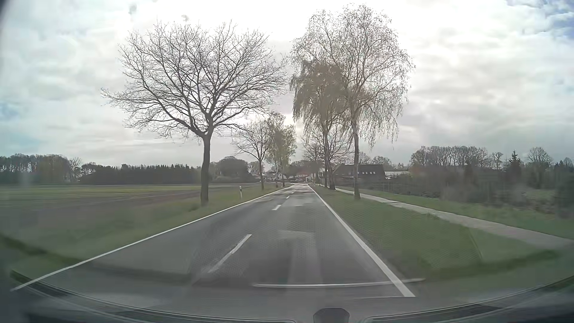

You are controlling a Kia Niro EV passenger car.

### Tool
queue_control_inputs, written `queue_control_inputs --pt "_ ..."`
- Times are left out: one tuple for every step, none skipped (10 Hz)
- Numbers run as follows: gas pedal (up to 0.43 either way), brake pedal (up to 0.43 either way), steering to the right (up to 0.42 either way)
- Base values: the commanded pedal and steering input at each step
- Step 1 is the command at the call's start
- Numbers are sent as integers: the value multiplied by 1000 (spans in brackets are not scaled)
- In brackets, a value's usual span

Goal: Follow the waypoints while adhering to traffic rules and regulations

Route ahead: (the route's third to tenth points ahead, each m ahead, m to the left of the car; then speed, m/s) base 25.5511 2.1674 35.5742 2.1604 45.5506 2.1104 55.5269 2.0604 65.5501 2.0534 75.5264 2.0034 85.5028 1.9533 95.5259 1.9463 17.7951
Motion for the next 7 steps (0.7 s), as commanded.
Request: queue_control_inputs --pt "157 0 0" --pt "157 0 0" --pt "157 0 0" --pt "157 0 0" --pt "157 0 0" --pt "157 0 0" --pt "157 0 0"
